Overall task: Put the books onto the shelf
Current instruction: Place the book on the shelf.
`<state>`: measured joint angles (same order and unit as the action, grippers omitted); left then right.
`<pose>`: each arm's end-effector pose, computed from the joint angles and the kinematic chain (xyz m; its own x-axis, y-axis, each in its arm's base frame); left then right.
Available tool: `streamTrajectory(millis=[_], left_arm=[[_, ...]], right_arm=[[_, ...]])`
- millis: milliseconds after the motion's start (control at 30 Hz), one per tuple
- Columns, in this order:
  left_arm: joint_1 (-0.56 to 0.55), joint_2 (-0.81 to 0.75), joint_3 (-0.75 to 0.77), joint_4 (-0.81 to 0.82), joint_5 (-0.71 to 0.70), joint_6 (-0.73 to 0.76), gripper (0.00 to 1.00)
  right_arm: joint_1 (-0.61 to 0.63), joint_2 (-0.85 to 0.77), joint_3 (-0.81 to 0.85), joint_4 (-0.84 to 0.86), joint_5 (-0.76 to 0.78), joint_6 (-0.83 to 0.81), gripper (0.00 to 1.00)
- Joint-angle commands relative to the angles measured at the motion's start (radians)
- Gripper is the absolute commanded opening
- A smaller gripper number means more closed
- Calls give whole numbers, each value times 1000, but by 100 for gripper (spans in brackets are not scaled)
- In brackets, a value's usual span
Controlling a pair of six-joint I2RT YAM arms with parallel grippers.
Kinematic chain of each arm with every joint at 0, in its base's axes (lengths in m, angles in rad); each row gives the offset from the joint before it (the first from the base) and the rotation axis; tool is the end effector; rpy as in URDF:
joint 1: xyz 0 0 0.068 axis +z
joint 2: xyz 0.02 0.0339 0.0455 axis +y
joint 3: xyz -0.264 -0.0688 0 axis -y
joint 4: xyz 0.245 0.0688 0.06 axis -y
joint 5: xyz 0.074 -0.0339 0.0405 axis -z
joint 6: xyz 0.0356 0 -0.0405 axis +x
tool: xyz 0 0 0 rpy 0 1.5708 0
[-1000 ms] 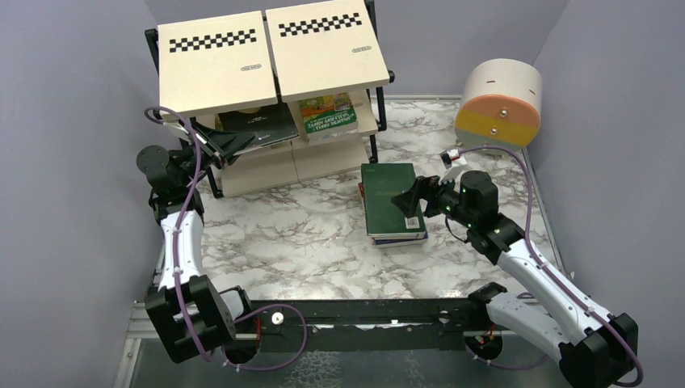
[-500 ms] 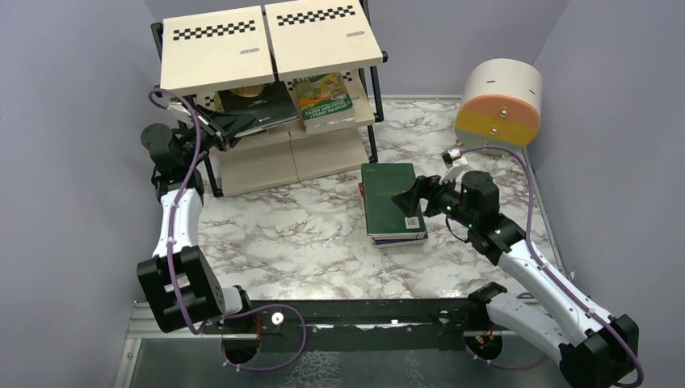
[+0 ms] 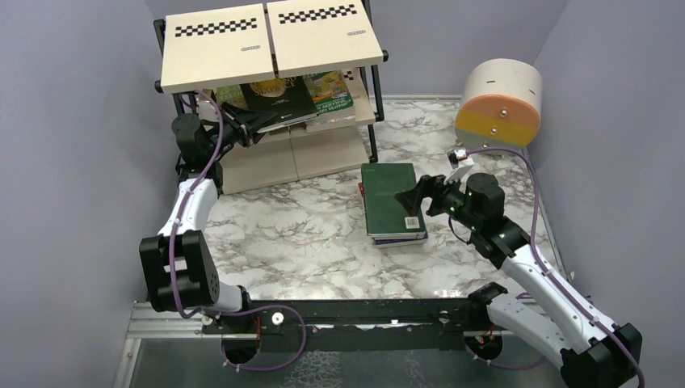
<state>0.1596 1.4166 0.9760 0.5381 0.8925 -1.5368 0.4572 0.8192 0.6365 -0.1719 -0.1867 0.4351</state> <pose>0.3228 0.0239 0.3335 -0.6617 -0.7417 -0.1096 0.1187 0.0407 -0.9921 0.1709 0.0915 0.2830 -0.5312 0.2003 -0.8232 -0.4037 0.7945 0.4537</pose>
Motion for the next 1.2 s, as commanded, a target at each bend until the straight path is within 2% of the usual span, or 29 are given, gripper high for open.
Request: streamTrajectory(millis=[0,267,700,1033,1167], left_arm=[[4,-84,-6,115,-79,-10,0],[3,-218,-123,101,-173,-43,0],[13,-338,-181,6,-198,-39,0],[71,-459,-280,-36,-255,-67,0],[106,-447,-272,-43,-208,-67,0]], right_arm=[[5,-16,-18,-5,29,-19,98],[4,-20,-23,1,20,-17,98],[5,-47,-24,-14,7,-23,98],[5,-56,-26,-22,4,-25,98],[5,-55,-25,-23,-1,-24,98]])
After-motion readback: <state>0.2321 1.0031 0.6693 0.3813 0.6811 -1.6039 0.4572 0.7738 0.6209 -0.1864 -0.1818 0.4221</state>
